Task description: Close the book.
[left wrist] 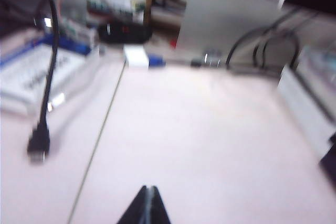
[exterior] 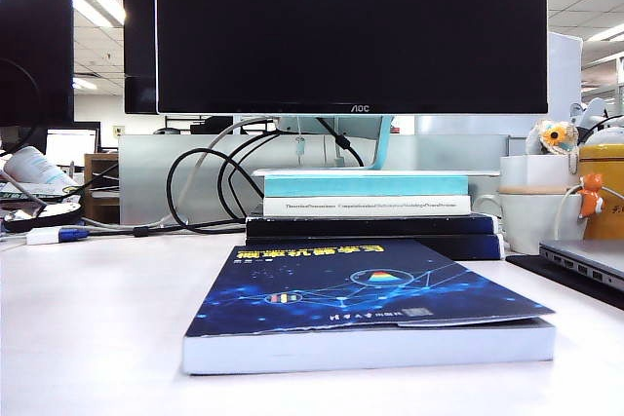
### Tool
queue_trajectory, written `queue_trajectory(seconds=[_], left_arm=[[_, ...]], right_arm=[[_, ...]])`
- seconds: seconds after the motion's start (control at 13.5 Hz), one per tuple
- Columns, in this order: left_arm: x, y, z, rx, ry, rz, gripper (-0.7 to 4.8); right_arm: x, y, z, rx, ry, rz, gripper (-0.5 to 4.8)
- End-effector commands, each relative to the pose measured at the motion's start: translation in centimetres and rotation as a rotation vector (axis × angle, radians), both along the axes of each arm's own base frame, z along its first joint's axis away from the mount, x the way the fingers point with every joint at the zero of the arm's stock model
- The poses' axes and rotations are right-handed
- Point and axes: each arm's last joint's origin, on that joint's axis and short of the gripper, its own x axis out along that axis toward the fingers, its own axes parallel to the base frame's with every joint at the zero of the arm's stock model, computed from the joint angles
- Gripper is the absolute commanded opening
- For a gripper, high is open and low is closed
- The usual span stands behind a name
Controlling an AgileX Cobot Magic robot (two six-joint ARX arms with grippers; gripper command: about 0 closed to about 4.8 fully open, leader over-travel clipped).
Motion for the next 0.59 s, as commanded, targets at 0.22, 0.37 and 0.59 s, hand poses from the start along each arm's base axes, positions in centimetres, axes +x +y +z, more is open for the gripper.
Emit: queue_trajectory(seconds=[0.22, 0.37, 0.59], left_arm=[[0.09, 0.11, -0.90, 0.015, 0.029, 0.029, 0.19], [0.09, 0.10, -0.90, 0.015, 0.029, 0.025, 0.19], [0.09, 0.10, -0.90, 0.015, 0.029, 0.025, 0.19]], right_arm=[[-0.01, -0.05, -0.58, -0.018, 0.056, -0.016, -0.01], [-0.01, -0.05, -0.58, -0.018, 0.056, -0.017, -0.01], [-0.01, -0.05, -0.58, -0.018, 0.056, -0.017, -0.01]])
